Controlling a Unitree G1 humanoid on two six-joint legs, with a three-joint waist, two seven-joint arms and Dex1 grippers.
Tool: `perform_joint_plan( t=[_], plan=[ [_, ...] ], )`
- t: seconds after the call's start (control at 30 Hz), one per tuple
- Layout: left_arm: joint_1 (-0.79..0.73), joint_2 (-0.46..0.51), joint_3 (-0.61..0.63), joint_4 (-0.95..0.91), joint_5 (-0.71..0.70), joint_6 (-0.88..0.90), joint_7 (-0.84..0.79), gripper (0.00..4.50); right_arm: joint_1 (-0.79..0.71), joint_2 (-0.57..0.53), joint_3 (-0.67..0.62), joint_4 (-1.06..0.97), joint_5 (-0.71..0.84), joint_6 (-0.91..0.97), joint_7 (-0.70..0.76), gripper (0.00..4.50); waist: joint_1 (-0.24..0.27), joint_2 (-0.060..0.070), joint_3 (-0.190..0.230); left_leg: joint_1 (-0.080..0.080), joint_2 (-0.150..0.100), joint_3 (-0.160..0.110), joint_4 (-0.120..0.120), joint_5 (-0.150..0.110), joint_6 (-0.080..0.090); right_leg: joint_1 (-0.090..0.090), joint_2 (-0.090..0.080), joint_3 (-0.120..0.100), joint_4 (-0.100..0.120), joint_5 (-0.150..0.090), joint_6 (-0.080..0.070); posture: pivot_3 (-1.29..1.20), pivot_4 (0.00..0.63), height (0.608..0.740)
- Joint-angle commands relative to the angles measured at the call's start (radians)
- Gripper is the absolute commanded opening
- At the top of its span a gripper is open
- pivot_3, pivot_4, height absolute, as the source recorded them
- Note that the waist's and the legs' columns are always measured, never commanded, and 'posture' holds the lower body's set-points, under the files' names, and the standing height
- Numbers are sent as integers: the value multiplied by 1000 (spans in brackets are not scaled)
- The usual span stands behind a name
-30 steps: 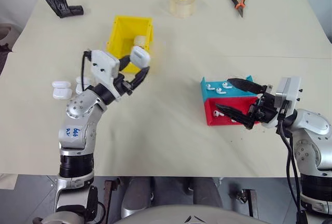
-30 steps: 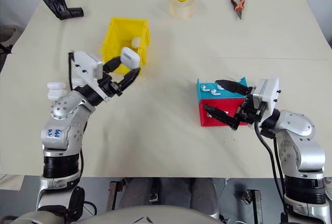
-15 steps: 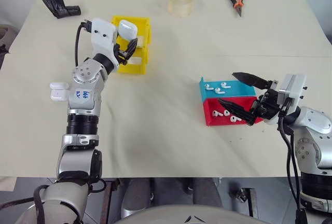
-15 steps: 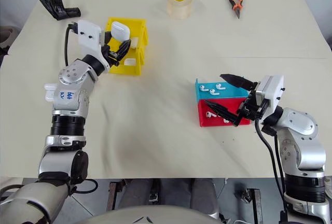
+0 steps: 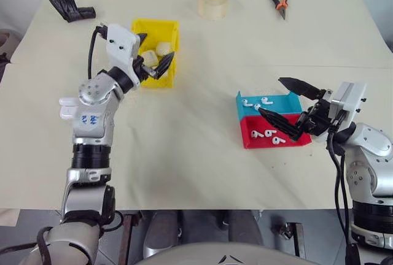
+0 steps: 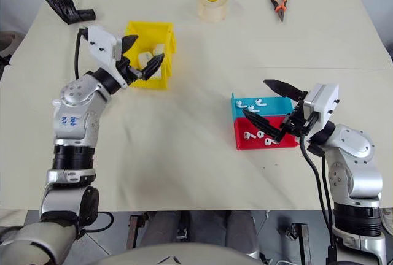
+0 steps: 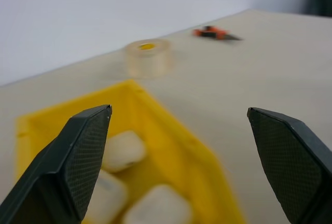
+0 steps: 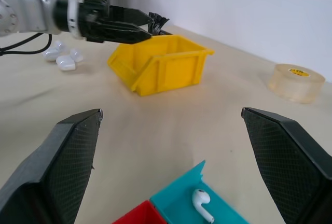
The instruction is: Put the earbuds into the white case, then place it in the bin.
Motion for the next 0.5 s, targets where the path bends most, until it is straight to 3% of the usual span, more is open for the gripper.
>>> perform_joint_plan(
  t=[0.03,0.2,0.33,0.5],
  plan=[
    [99,84,24,-133,-76,-25,-154,4451,-6,-44,-17,18,13,-16,61,4500,-9,0,0,0,0,0,0,0,0,0,0,0,0,0,0,0,150,740],
    [335,232,99,-229,-176,-131,-418,4451,-2,-129,-12,81,8,-26,202,4500,-13,0,0,1,1,1,0,0,0,0,0,1,0,0,0,0,150,740],
    [388,260,103,-226,-147,-154,-411,4451,7,-153,-17,111,6,-33,244,4500,3,0,0,1,1,0,1,0,0,1,0,0,0,0,0,0,150,740],
    [386,222,88,-215,-114,-217,-359,4451,15,-139,-28,108,-7,-54,223,4500,8,0,0,1,1,0,1,0,0,1,0,1,1,0,0,0,150,740]
  ],
)
